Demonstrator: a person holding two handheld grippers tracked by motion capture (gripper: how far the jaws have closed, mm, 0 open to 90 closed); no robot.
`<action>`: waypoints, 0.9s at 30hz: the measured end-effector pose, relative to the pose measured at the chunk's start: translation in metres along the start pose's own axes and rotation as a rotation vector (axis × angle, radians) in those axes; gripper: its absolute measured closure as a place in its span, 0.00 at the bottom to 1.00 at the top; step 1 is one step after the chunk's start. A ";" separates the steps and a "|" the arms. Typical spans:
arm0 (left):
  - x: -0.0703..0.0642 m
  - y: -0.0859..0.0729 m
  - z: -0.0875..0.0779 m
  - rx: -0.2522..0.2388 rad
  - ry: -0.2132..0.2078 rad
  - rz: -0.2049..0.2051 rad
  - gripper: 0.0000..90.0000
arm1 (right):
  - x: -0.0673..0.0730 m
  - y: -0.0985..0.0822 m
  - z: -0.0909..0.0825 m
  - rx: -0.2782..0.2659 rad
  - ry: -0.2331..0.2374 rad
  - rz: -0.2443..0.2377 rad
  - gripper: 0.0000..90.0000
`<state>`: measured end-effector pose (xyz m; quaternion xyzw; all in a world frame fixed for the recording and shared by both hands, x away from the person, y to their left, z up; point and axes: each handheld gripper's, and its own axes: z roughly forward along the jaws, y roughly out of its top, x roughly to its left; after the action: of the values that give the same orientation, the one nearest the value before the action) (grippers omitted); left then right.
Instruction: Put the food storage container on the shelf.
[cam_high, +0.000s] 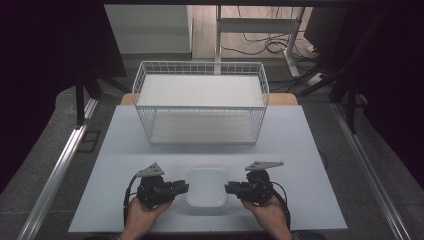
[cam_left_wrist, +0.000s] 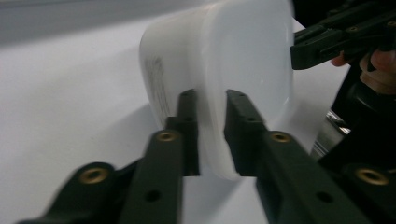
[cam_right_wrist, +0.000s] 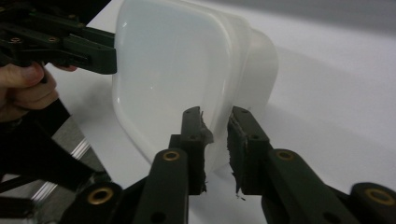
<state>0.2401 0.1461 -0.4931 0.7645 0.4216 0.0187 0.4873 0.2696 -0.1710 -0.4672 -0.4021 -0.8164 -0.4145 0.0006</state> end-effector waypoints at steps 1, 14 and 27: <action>-0.001 0.001 0.000 0.003 0.021 0.009 0.89 | 0.003 0.000 0.001 -0.004 -0.033 -0.041 0.88; -0.003 0.020 -0.004 -0.046 0.043 0.019 0.89 | 0.002 0.012 -0.003 -0.108 -0.061 -0.061 0.87; -0.002 0.048 -0.012 -0.083 0.052 0.057 0.89 | -0.001 0.038 -0.013 -0.164 -0.061 -0.092 0.87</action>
<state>0.2638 0.1459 -0.4492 0.7546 0.4110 0.0698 0.5067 0.2906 -0.1677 -0.4337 -0.3753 -0.7970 -0.4670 -0.0762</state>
